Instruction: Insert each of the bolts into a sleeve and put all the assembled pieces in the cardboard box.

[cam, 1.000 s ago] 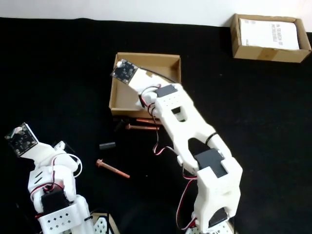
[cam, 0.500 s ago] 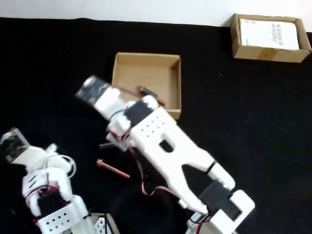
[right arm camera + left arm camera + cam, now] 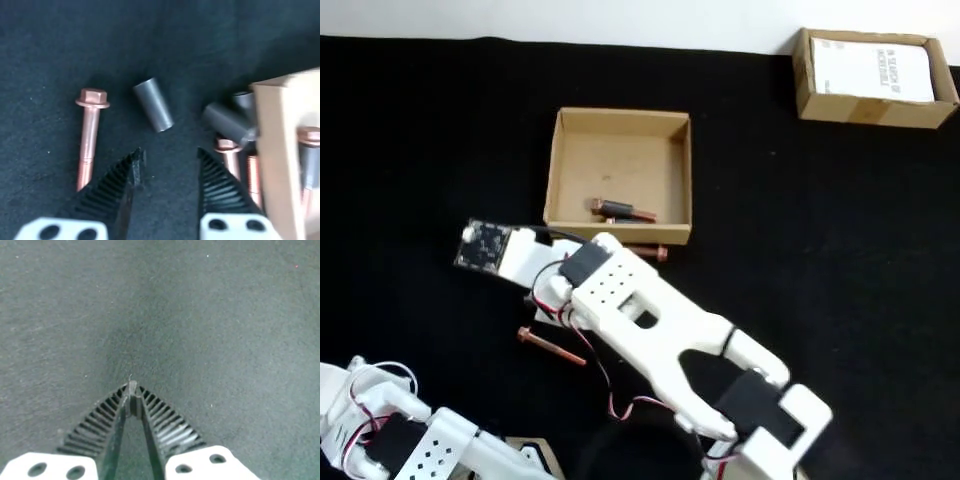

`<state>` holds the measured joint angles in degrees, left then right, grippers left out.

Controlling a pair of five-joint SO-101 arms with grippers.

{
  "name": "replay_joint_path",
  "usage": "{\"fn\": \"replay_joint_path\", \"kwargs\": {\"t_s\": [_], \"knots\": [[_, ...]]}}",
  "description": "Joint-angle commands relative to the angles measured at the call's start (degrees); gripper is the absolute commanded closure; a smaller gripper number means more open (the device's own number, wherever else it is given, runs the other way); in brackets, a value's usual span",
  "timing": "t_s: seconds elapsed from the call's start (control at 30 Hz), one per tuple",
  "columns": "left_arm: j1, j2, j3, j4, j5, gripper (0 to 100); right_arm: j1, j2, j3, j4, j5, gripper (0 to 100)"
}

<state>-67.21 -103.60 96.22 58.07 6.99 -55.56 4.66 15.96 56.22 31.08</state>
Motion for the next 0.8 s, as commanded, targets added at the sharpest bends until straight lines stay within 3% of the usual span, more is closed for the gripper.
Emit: {"fn": "replay_joint_path", "kwargs": {"t_s": [0.0, 0.43, 0.77], "knots": [[-0.57, -0.4, 0.92, 0.09, -0.18, 99, -1.63, 3.21, -3.47, -1.01, 0.53, 83.6], [0.04, -0.4, 0.92, 0.09, -0.18, 99, -3.47, 21.41, -23.34, -0.84, 0.79, 83.6], [0.92, -0.4, 0.92, 0.18, -0.18, 99, -3.03, 31.78, -24.66, 2.07, 0.53, 87.5]]}}
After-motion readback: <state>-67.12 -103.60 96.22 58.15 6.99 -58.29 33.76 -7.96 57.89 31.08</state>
